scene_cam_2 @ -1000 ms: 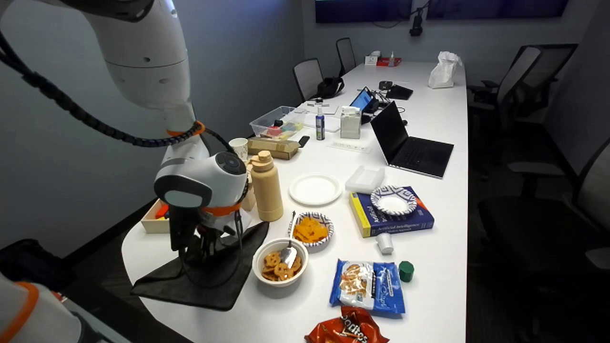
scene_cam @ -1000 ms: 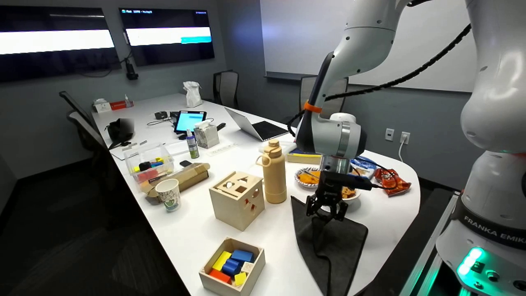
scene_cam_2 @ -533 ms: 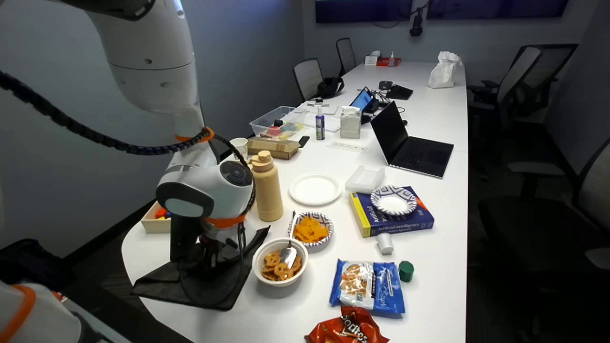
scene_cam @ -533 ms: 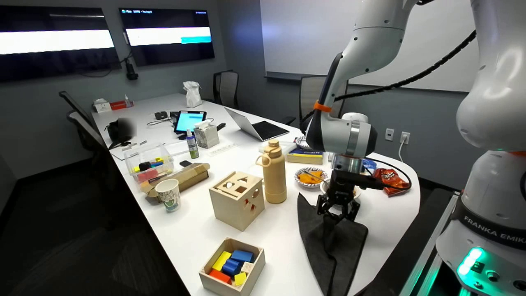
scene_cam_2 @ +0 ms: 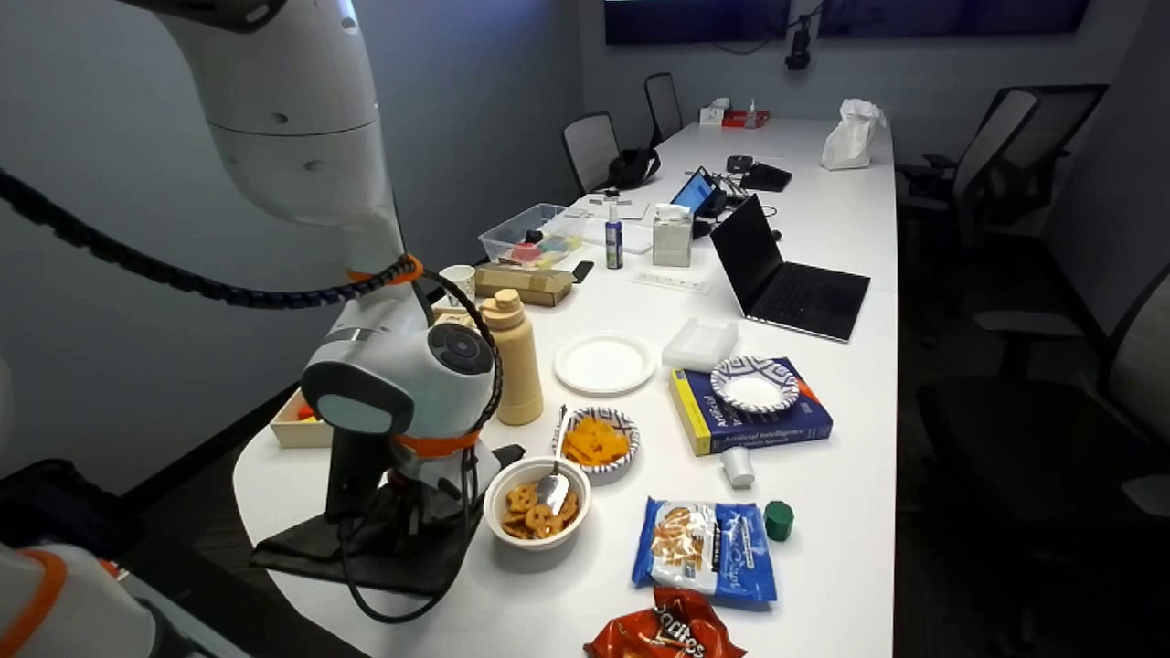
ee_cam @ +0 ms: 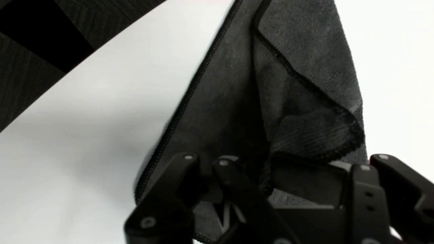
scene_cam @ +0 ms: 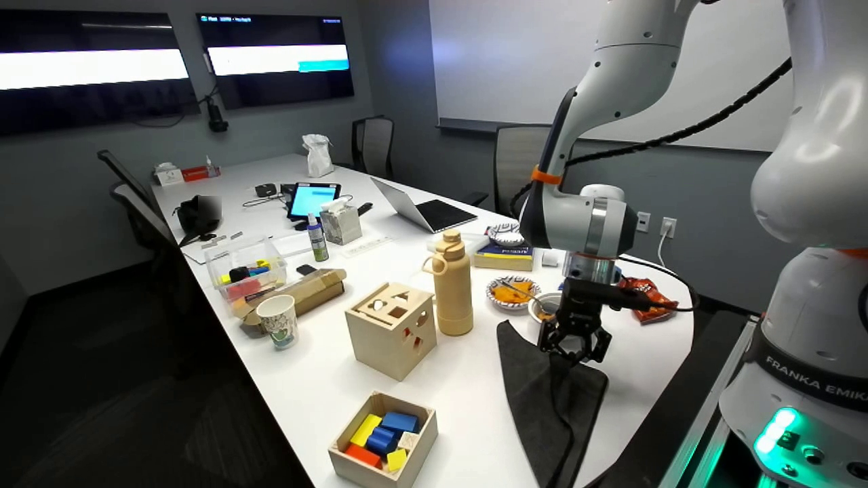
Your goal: Fold the towel into a triangle twice.
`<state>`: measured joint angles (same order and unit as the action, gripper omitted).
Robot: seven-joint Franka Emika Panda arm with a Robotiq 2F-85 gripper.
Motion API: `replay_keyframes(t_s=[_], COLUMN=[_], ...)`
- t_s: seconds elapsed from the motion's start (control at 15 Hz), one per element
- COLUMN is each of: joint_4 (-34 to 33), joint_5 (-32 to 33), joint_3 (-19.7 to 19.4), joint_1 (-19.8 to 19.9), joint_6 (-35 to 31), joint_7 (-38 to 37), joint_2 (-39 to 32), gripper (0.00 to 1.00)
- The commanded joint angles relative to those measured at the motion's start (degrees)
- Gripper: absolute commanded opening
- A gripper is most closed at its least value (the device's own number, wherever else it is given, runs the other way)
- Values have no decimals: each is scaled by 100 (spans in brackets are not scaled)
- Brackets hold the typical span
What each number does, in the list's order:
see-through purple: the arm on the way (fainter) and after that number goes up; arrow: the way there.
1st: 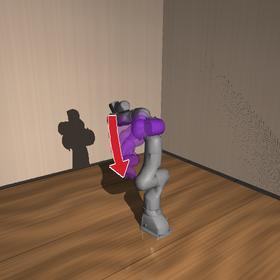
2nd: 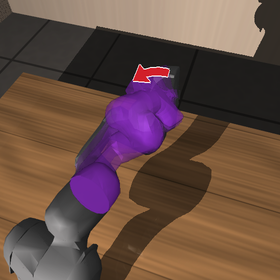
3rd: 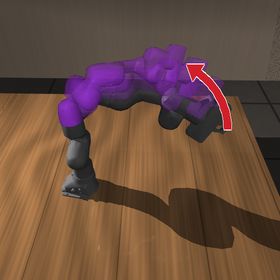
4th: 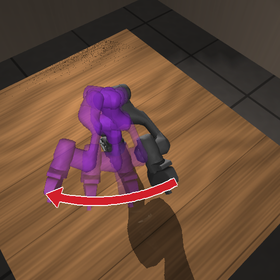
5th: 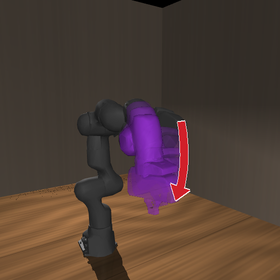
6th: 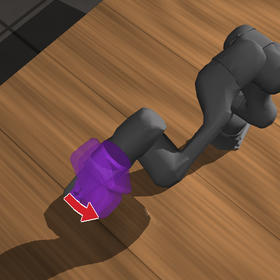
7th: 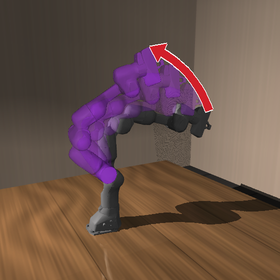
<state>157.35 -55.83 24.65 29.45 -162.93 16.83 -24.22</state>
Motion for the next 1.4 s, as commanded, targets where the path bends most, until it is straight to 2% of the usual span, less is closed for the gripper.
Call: replay_keyframes(t_s=[0.0,0.6,1.13,1.2,1.27,1.33], joint_4=[0,0,0,0,0,0], joint_5=[-87,40,34,58,44,63], joint_3=[-298,-706,-952,-999,-1035,-1098], joint_1=[-182,-423,-680,-704,-724,-764], joint_6=[-62,-15,-3,7,12,20], joint_7=[-84,-186,-675,-718,-754,-814], joint_2=[13,-77,-148,-163,-185,-202], gripper=[0,0,0,3,1,7])
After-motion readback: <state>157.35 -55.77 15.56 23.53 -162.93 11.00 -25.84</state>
